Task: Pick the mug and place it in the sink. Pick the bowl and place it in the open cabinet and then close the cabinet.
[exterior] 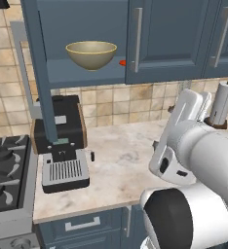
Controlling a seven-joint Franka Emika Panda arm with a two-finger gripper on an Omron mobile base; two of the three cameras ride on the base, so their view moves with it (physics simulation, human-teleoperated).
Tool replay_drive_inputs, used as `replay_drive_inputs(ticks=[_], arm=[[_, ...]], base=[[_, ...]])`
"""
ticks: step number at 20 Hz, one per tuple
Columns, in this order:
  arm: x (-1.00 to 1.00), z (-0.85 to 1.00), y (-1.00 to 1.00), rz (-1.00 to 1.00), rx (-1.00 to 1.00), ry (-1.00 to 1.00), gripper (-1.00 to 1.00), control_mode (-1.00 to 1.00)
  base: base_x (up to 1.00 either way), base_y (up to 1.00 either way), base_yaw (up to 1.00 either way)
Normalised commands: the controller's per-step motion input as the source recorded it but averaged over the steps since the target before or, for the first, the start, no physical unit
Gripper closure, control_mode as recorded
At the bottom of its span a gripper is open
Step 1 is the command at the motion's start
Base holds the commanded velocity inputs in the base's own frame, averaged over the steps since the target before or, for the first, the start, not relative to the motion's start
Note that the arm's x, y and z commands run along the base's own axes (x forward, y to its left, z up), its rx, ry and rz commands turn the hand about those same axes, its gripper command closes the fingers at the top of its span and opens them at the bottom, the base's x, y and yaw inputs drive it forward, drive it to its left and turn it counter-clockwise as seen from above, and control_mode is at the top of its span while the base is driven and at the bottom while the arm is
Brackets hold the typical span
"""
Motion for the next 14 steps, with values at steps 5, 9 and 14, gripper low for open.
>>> replay_drive_inputs(ticks=[5,9,14], arm=[[0.00,-0.10,0.50,0.00,0.00,0.00,-1.00,-1.00],[0.00,-0.28,0.61,0.00,0.00,0.00,-1.00,-1.00],[-0.02,-0.25,0.52,0.00,0.00,0.00,-1.00,-1.00]], base=[[0.00,0.00,0.00],[0.00,0.00,0.00],[0.00,0.00,0.00]])
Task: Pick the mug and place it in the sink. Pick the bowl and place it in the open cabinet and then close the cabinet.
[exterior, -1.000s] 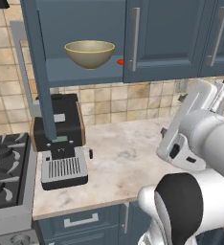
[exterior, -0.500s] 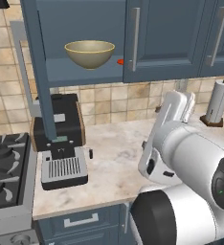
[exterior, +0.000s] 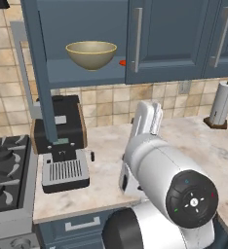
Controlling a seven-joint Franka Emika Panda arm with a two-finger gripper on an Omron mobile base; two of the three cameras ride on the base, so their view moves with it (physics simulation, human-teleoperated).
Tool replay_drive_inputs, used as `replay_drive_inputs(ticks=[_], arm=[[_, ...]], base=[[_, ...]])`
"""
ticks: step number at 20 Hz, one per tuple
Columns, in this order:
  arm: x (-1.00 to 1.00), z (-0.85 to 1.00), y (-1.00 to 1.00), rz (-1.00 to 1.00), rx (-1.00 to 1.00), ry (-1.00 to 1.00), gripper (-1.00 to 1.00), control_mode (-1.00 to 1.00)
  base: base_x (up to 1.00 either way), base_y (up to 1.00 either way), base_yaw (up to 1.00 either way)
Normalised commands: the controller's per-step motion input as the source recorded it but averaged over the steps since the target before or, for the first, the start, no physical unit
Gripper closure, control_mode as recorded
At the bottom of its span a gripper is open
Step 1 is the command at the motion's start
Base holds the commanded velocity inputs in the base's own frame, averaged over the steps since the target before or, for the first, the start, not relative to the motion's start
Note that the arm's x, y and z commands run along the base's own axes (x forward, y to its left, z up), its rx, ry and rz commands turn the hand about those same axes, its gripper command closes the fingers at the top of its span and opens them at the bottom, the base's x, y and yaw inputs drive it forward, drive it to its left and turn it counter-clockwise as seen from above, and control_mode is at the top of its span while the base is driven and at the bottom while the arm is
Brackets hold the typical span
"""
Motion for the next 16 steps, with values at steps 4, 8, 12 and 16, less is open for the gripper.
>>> replay_drive_inputs(ticks=[4,8,12,16], arm=[[-0.05,-0.21,0.44,0.00,0.00,0.00,-1.00,-1.00],[-0.04,-0.16,0.45,0.00,0.00,0.00,-1.00,-1.00],[-0.01,-0.19,0.57,0.00,0.00,0.00,-1.00,-1.00],[0.00,-0.23,0.76,0.00,0.00,0.00,-1.00,-1.00]], base=[[0.00,0.00,0.00],[0.00,0.00,0.00],[0.00,0.00,0.00],[0.00,0.00,0.00]])
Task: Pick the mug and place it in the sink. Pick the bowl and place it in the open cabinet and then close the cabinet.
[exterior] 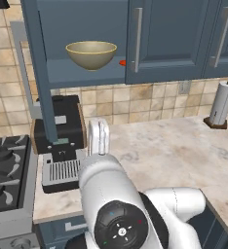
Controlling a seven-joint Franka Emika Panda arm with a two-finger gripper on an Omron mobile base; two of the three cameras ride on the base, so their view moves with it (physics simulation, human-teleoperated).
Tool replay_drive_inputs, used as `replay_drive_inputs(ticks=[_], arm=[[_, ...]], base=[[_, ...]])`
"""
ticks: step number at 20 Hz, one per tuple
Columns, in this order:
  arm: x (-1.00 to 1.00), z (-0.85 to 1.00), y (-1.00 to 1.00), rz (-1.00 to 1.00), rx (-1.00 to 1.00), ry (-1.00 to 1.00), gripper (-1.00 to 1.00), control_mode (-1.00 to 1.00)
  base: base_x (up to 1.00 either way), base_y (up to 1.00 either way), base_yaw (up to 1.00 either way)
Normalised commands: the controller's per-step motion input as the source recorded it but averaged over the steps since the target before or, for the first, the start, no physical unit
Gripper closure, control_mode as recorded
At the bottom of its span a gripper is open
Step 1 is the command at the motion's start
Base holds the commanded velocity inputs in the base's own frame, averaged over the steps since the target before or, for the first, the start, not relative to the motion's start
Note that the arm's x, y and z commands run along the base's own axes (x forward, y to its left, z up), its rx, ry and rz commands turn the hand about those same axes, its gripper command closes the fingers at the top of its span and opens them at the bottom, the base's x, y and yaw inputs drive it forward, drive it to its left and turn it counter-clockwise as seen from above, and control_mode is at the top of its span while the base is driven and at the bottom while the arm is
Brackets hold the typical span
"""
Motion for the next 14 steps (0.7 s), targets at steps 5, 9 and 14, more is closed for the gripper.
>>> replay_drive_inputs(ticks=[5,9,14], arm=[[-0.06,-0.05,0.58,0.00,0.00,-0.03,-1.00,-1.00],[-0.15,0.00,0.34,0.00,0.00,-0.06,-1.00,-1.00],[-0.21,0.00,0.46,0.00,-0.02,-0.07,-1.00,-1.00]], base=[[0.00,0.00,0.00],[0.00,0.00,0.00],[0.00,0.00,0.00]])
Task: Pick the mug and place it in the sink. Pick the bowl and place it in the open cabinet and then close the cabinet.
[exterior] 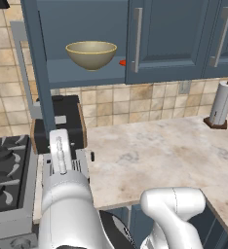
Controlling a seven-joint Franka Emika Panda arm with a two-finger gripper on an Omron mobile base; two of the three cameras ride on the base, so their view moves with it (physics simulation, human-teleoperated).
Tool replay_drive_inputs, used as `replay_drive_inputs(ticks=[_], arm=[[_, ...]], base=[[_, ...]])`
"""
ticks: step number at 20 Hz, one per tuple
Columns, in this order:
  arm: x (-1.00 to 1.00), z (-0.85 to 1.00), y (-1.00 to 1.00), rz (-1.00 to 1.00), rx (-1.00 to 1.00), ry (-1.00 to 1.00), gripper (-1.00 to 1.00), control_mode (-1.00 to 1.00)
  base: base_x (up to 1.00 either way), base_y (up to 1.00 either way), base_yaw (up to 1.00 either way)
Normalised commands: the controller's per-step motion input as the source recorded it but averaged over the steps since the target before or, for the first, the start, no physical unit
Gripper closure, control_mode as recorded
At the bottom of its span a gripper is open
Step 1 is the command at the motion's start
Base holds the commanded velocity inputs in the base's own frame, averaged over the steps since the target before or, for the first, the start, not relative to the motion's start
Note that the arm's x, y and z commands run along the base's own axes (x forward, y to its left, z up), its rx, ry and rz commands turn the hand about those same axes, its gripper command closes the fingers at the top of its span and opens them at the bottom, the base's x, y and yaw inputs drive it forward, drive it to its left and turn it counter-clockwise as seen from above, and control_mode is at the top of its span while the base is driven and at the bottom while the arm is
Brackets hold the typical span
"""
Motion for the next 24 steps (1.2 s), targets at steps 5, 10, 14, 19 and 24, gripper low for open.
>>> replay_drive_inputs(ticks=[5,10,14,19,24], arm=[[-0.03,0.00,0.41,0.00,-0.03,-0.01,-1.00,-1.00],[0.04,0.00,0.47,-0.01,-0.05,0.00,-1.00,-1.00],[0.13,0.00,0.42,0.00,-0.03,0.00,-1.00,-1.00],[0.25,0.01,0.07,-0.02,0.00,0.00,-1.00,-1.00],[0.34,0.00,0.01,-0.03,0.00,0.00,-1.00,-1.00]], base=[[0.00,0.00,0.00],[0.00,0.00,0.00],[0.00,0.00,0.00],[0.00,0.00,0.00],[0.00,0.00,0.00]])
